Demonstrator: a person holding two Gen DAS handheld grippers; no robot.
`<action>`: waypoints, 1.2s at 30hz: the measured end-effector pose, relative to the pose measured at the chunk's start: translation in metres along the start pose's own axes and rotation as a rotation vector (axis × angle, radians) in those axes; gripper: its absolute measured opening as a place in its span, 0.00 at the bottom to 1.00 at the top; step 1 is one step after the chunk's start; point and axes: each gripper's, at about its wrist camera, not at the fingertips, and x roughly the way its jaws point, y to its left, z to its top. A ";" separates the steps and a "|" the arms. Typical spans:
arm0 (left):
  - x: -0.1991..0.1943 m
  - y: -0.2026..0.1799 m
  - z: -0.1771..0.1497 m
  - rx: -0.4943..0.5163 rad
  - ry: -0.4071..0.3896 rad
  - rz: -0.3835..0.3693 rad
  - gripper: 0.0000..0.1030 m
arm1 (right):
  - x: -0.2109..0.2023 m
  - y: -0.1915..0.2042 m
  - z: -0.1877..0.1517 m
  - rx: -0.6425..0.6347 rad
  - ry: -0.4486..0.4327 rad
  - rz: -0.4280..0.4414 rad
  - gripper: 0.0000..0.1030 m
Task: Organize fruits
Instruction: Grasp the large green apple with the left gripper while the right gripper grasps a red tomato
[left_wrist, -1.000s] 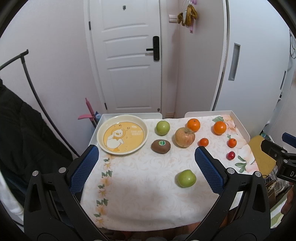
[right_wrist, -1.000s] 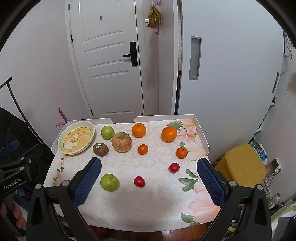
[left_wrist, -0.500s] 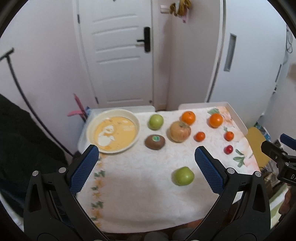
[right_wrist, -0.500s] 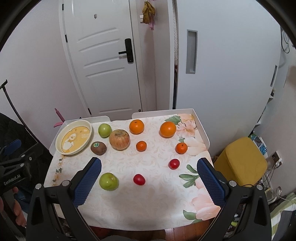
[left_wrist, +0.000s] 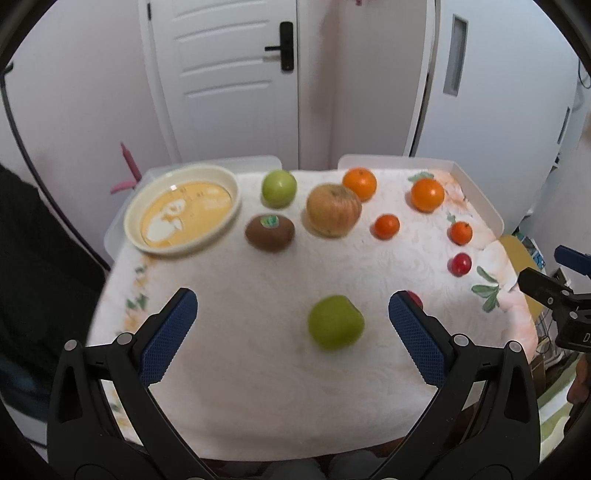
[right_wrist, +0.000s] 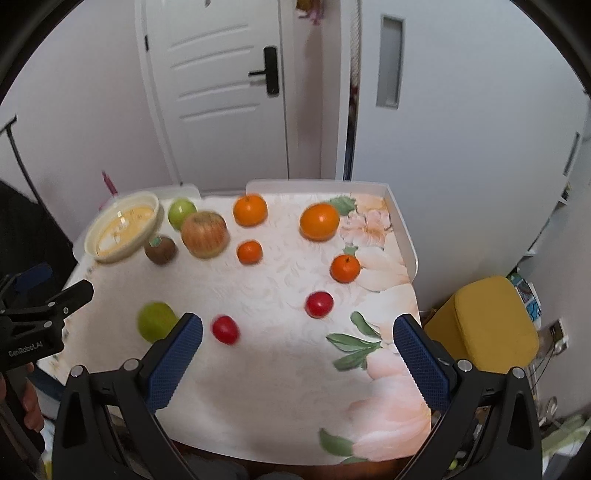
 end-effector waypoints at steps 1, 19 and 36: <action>0.005 -0.003 -0.005 -0.006 0.003 0.005 1.00 | 0.005 -0.003 -0.003 -0.008 0.006 0.012 1.00; 0.074 -0.044 -0.048 -0.075 0.035 0.112 0.91 | 0.099 -0.031 -0.020 -0.112 0.053 0.129 0.94; 0.088 -0.041 -0.046 -0.107 0.070 0.102 0.58 | 0.135 -0.029 -0.017 -0.133 0.091 0.128 0.72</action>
